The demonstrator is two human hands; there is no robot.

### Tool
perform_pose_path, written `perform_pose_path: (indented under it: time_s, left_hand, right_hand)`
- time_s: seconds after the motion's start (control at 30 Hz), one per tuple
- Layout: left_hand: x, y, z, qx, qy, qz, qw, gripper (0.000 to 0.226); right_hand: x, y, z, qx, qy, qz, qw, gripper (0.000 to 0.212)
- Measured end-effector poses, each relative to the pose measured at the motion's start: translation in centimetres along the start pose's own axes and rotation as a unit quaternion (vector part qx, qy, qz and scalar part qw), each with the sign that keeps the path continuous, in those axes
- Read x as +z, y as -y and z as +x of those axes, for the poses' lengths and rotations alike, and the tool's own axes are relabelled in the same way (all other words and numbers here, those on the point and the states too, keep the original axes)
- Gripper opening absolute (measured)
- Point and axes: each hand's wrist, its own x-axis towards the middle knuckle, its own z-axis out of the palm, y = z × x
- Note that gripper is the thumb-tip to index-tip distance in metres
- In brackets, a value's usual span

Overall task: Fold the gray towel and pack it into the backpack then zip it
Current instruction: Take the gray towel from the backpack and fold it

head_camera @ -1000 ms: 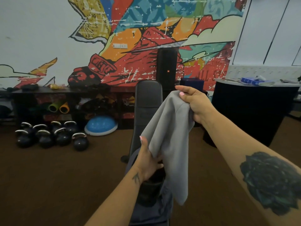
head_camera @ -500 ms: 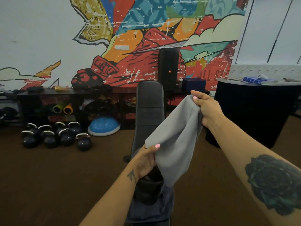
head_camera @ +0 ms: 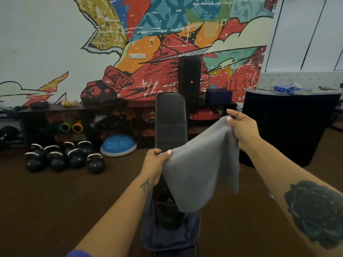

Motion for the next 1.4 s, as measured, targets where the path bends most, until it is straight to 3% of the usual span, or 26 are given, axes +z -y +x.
perform_pose_path:
  time_s: [0.1,0.2,0.43,0.6,0.8,1.03,1.4]
  left_hand:
    - [-0.9,-1.8,-0.5,0.061,0.011,0.056,0.997,0.056]
    - [-1.5,-3.2,-1.0,0.112,0.039,0.084,0.989,0.045]
    - [-3.2,-4.9,-0.9,0.140,-0.007,0.061,0.988,0.030]
    - [-3.9,-6.1,-1.0,0.149,-0.040,0.074,0.985,0.030]
    - [-4.2,-7.5,-1.6,0.162,-0.056,0.103,0.980,0.029]
    - [-4.5,-8.1,-1.8,0.175,-0.047,0.171,0.968,0.026]
    - [-3.8,-9.2,-2.7,0.211,-0.056,0.286,0.933,0.018]
  right_hand:
    - [-0.4,-0.3,-0.4,-0.010,-0.002,-0.024,1.000,0.039]
    - [-0.7,-0.6,-0.9,-0.010,0.003,-0.028,1.000,0.043]
    - [-0.9,-0.9,-1.3,0.089,0.141,0.016,0.986,0.028]
    - [-0.6,-1.1,-1.7,0.081,0.227,-0.058,0.969,0.029]
    - [-0.1,-1.3,-1.8,0.024,0.266,-0.176,0.948,0.033]
    - [0.0,-1.5,-1.6,-0.034,0.218,-0.226,0.949,0.016]
    - [-0.6,-0.9,-1.5,-0.105,0.116,-0.270,0.950,0.014]
